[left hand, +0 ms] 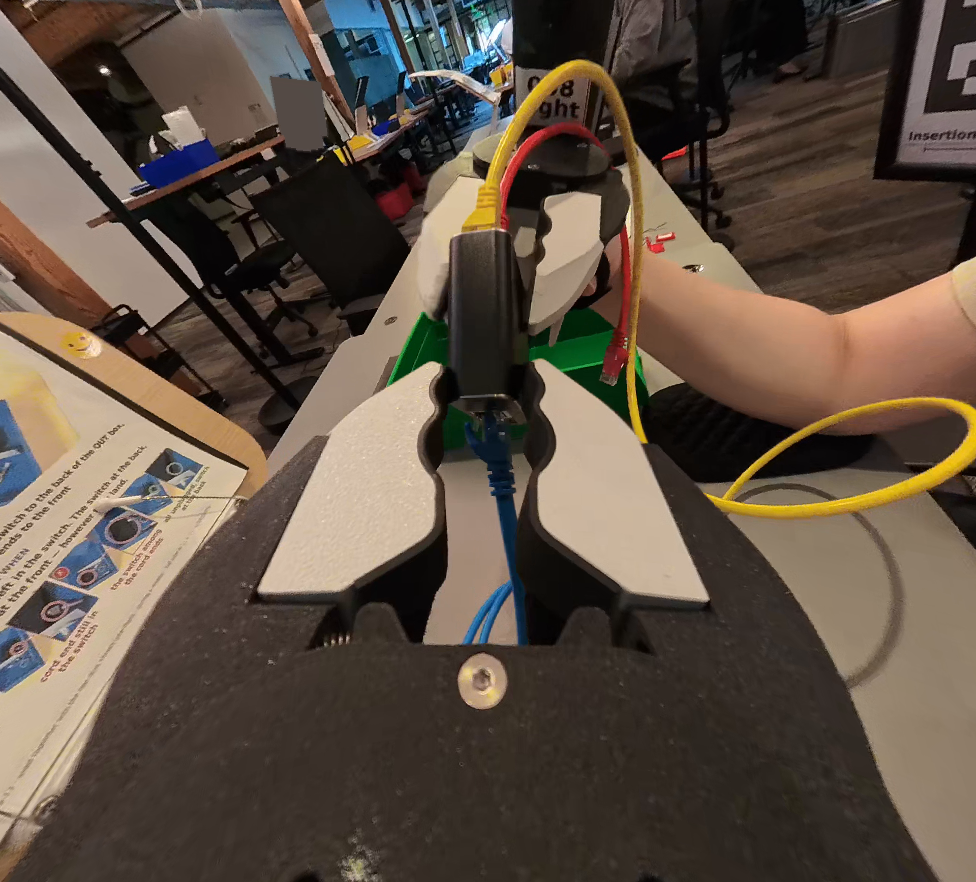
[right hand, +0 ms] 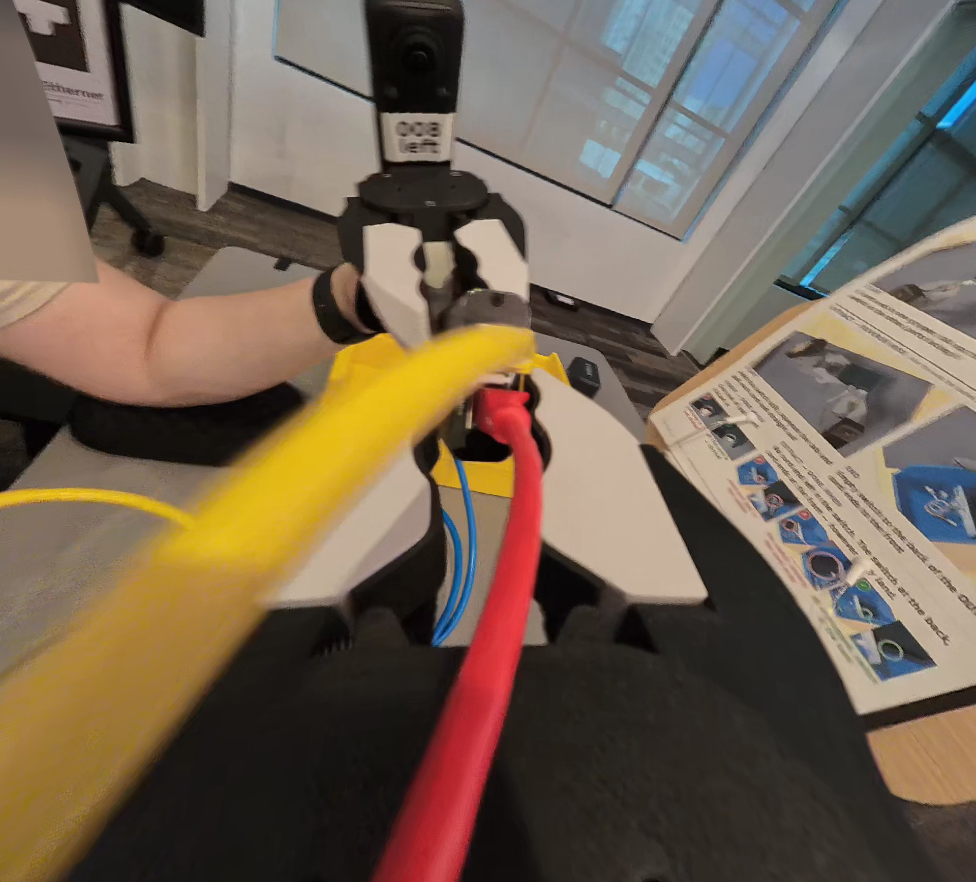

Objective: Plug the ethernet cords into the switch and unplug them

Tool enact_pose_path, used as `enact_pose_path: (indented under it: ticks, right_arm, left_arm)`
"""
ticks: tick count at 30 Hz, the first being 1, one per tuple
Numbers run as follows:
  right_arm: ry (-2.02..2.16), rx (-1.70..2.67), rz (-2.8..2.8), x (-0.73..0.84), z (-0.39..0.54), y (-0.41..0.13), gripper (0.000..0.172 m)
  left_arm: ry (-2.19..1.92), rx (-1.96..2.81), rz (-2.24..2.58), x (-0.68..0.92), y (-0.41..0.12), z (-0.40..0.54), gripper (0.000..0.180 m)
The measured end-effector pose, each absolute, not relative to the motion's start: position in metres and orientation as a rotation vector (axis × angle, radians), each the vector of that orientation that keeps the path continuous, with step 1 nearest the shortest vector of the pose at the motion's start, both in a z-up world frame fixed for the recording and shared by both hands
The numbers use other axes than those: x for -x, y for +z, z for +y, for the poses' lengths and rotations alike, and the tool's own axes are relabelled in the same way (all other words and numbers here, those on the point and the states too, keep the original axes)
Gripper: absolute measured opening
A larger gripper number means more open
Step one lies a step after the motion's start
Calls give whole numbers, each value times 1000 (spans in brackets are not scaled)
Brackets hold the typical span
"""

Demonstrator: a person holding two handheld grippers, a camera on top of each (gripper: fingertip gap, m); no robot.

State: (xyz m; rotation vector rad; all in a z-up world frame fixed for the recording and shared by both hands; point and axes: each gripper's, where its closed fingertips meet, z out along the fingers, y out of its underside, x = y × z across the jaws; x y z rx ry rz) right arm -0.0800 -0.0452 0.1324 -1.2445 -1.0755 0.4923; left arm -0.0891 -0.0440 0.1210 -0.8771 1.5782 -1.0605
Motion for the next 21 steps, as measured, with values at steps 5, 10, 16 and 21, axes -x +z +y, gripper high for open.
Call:
enact_pose_path:
  ticks: [5, 10, 16, 21]
  right_arm:
    - [418, 1254, -1057, 79, -43, 138, 26]
    - [276, 1331, -903, 41, -29, 170, 25]
    - [-170, 1569, -790, -24, -18, 256, 26]
    - [-445, 1687, -637, -65, -19, 338, 26]
  left_arm:
    - [-1005, 859, 1521, 92, 126, -37, 29]
    - [-1060, 905, 1312, 127, 160, -7, 44]
    - [-1201, 864, 1089, 179, 198, 10, 28]
    - [-1143, 892, 1088, 188, 197, 17, 28]
